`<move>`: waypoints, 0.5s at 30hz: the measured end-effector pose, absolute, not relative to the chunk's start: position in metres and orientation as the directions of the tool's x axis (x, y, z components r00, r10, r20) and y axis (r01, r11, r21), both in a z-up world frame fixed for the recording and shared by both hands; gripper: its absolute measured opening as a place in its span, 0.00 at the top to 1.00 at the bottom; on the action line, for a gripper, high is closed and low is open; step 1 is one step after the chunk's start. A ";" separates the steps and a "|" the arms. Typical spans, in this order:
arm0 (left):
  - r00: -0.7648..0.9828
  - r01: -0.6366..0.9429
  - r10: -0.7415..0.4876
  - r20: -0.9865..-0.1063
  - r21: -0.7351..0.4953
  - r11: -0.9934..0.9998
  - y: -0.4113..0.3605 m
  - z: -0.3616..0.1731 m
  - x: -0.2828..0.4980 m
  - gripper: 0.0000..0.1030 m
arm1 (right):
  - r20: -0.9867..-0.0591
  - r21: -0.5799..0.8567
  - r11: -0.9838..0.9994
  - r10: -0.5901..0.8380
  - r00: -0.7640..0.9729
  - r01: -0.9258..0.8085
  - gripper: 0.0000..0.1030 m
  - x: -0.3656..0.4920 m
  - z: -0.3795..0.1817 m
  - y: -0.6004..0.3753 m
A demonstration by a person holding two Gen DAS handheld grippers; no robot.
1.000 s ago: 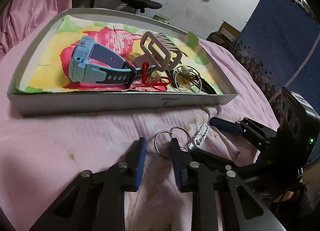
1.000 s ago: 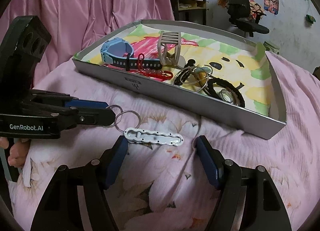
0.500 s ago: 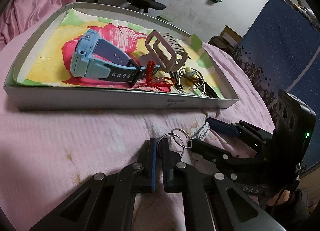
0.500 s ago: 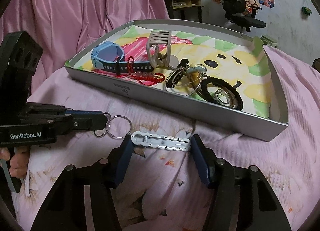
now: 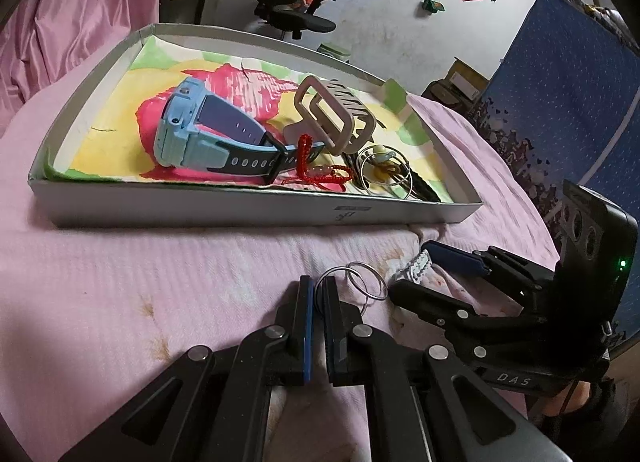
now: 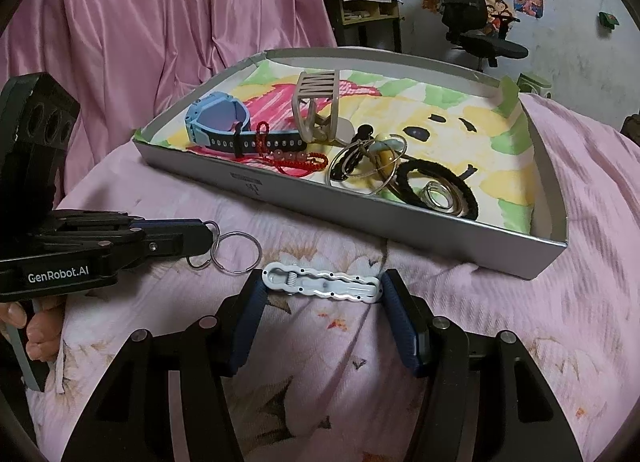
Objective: Organize jewelry
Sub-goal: 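Grasp the linked silver rings with the left tool while the right tool grasps the white keychain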
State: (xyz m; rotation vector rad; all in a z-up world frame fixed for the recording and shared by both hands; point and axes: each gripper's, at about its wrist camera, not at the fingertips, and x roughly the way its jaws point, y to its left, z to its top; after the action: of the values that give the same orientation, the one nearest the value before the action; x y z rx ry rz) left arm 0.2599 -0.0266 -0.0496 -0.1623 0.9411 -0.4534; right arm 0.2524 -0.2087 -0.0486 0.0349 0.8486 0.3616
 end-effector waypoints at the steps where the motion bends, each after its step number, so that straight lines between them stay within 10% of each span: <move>1: 0.506 0.304 -0.442 -0.740 -0.327 0.895 -0.027 -0.049 0.260 0.95 | -0.725 0.173 0.939 0.326 0.607 -0.298 0.48 0.252 -0.048 -0.209; 15: 0.531 0.308 -0.438 -0.726 -0.316 0.897 -0.026 -0.041 0.255 0.95 | -0.681 0.177 0.941 0.329 0.655 -0.288 0.48 0.245 -0.039 -0.216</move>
State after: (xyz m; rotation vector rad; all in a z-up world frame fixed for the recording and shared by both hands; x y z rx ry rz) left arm 0.2552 -0.0256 -0.0415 -0.1565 0.9084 -0.4470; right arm 0.2446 -0.2161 -0.0393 0.0551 0.7825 0.3498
